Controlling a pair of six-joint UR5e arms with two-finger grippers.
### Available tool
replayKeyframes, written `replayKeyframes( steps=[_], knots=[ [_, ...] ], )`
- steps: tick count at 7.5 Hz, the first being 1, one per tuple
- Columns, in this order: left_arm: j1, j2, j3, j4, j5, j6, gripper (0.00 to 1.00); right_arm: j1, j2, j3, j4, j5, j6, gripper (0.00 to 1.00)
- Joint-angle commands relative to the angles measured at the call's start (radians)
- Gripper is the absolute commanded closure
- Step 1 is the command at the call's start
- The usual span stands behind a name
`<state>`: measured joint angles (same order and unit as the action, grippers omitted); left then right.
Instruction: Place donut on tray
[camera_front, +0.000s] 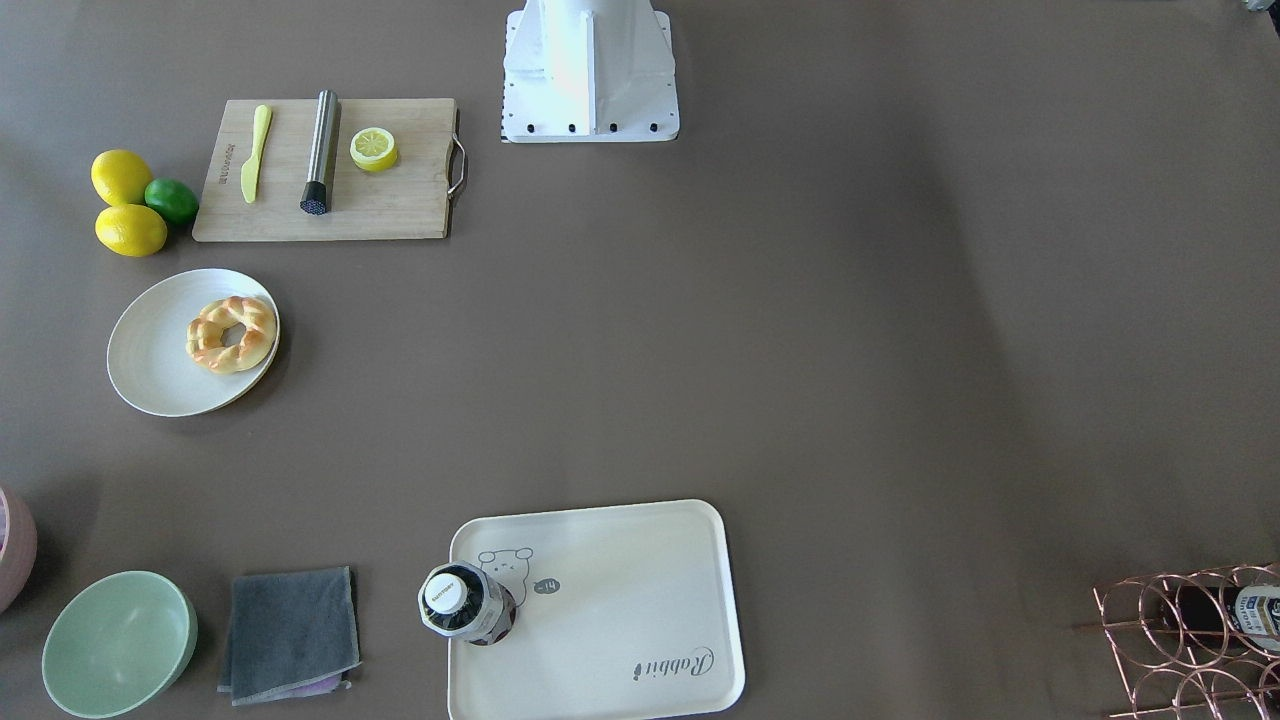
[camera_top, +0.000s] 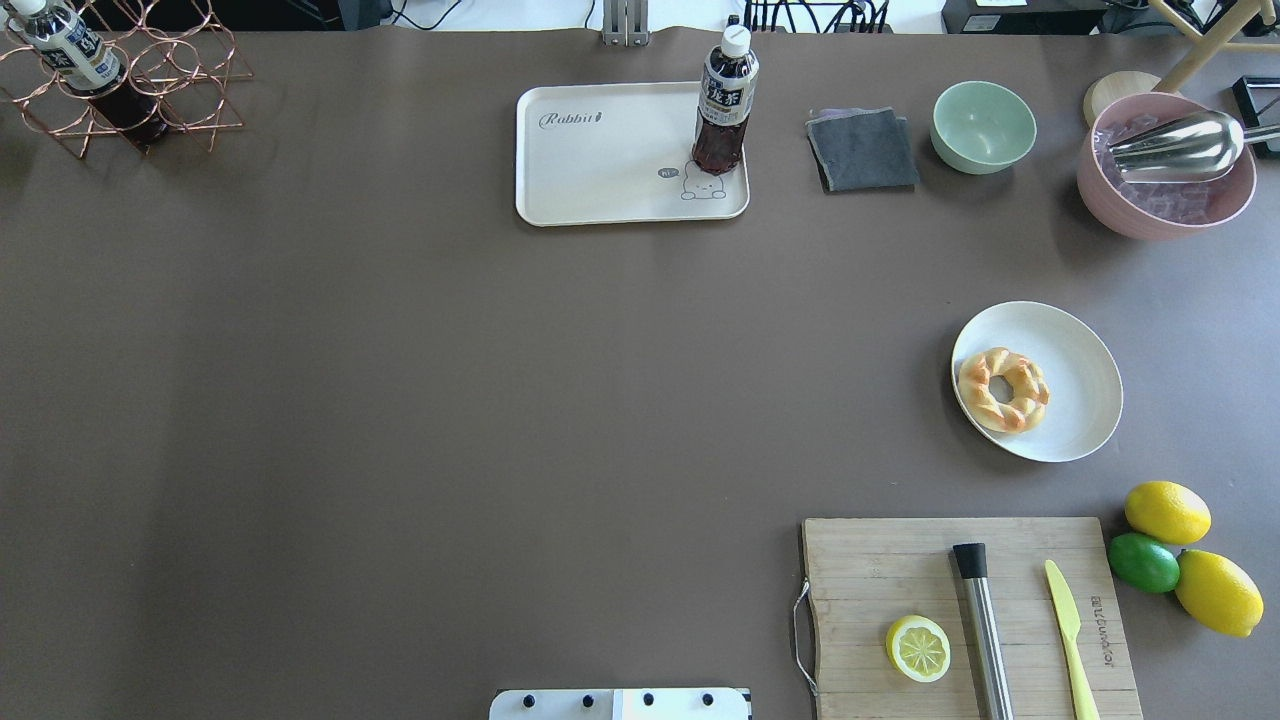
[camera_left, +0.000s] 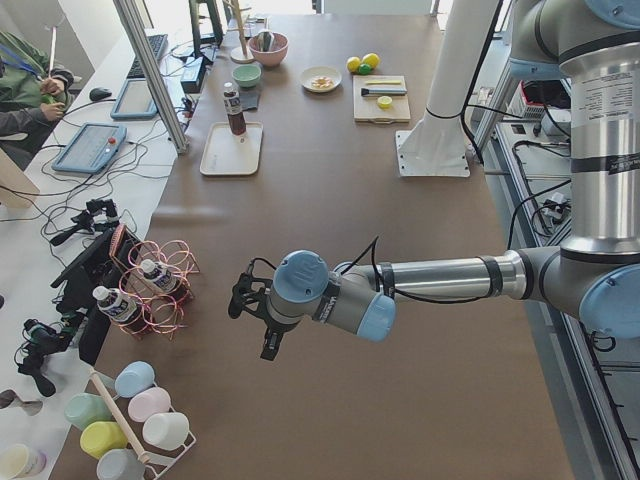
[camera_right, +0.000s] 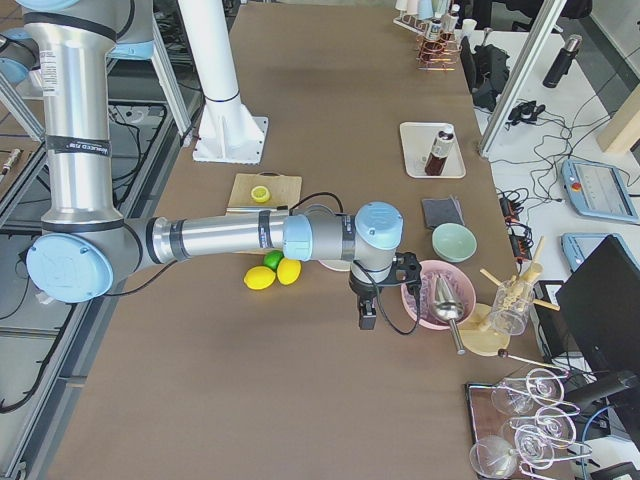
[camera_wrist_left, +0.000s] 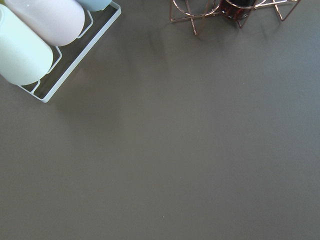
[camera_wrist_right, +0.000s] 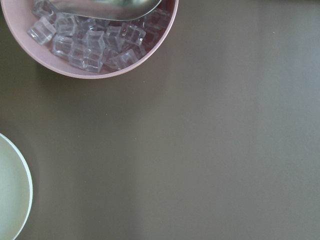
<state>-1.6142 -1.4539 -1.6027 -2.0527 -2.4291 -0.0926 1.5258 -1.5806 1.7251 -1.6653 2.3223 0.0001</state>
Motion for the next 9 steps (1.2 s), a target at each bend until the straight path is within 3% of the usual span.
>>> replayKeyframes(
  steps=[1, 3, 5, 6, 9],
  knots=[
    [0.051, -0.026, -0.005, -0.146, 0.001, -0.077, 0.01, -0.108, -0.012, -0.013, 0.175, 0.043, 0.305, 0.00],
    [0.095, -0.022, -0.006, -0.242, 0.001, -0.202, 0.01, -0.199, -0.050, -0.091, 0.469, 0.055, 0.537, 0.00],
    [0.102, -0.023, -0.011, -0.244, 0.001, -0.223, 0.01, -0.306, -0.055, -0.142, 0.696, 0.043, 0.780, 0.00],
    [0.102, -0.026, -0.011, -0.242, 0.001, -0.223, 0.01, -0.353, -0.062, -0.147, 0.781, 0.019, 0.835, 0.00],
    [0.103, -0.026, -0.011, -0.244, 0.002, -0.223, 0.01, -0.470, -0.062, -0.145, 0.890, -0.061, 1.028, 0.00]
  ],
)
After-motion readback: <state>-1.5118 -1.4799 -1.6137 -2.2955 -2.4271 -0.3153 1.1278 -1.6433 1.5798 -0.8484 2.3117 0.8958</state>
